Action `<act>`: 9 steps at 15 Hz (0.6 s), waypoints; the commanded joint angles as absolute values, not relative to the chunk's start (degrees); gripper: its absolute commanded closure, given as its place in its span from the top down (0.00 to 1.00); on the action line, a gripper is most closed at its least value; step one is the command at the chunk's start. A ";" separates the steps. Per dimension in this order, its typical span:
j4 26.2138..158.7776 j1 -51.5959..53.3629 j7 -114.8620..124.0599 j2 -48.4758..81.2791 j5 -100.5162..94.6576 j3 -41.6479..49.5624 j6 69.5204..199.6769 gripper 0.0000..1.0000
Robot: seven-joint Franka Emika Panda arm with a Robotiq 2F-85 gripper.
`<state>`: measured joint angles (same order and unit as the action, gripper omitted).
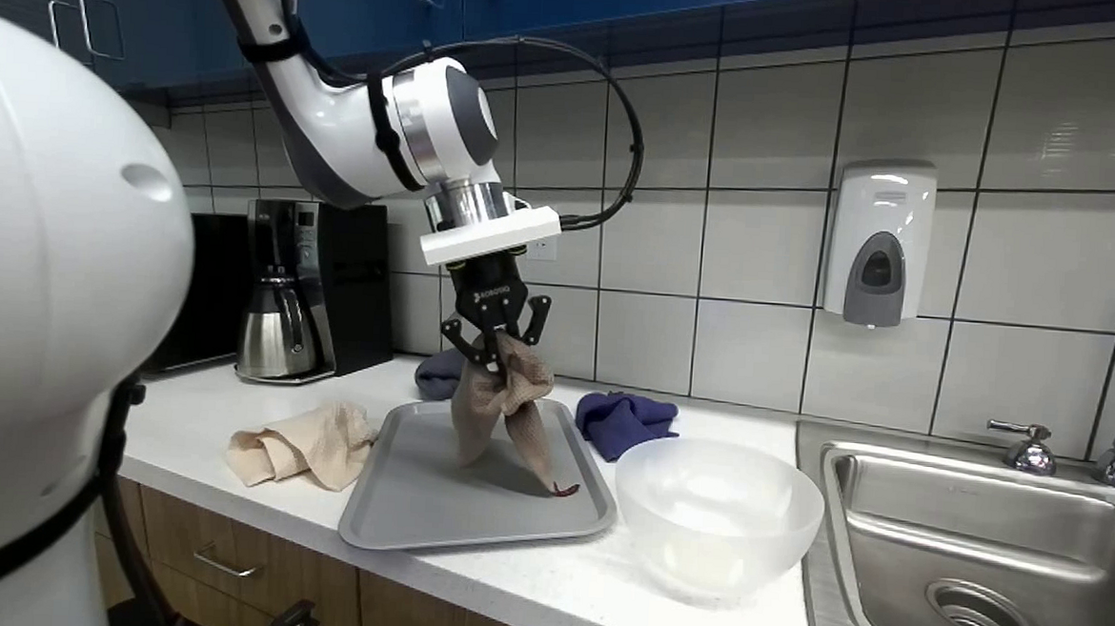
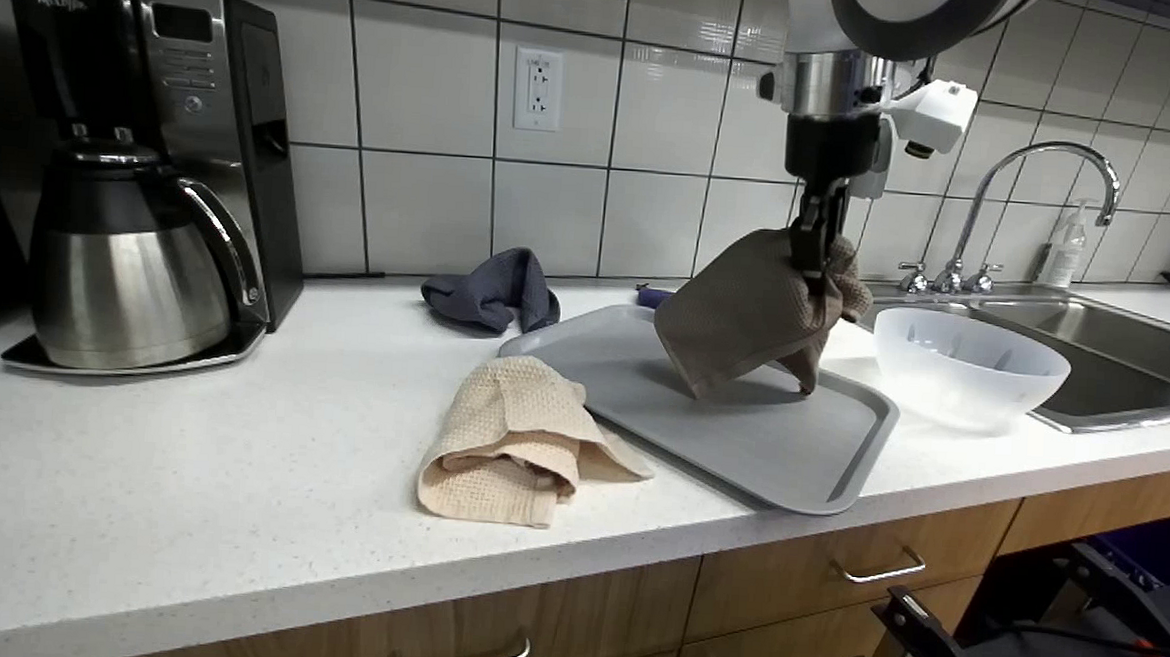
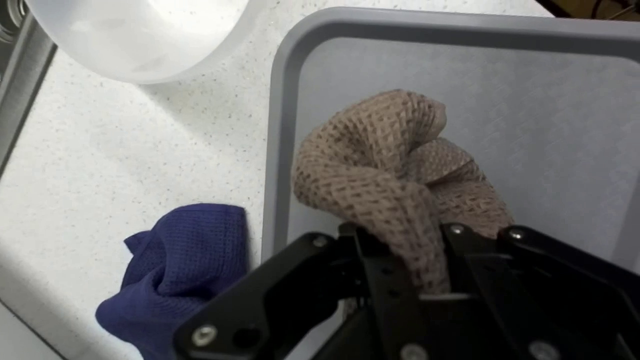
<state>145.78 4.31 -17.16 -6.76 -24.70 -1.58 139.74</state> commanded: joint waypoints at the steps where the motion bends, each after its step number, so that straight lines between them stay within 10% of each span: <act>1: 145.05 3.78 -20.27 -5.21 -21.66 -1.42 139.40 0.04; 9: 144.50 2.45 -17.17 -1.96 -23.92 -0.83 140.68 0.04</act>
<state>145.52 3.52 -17.54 -3.20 -23.39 -0.81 140.04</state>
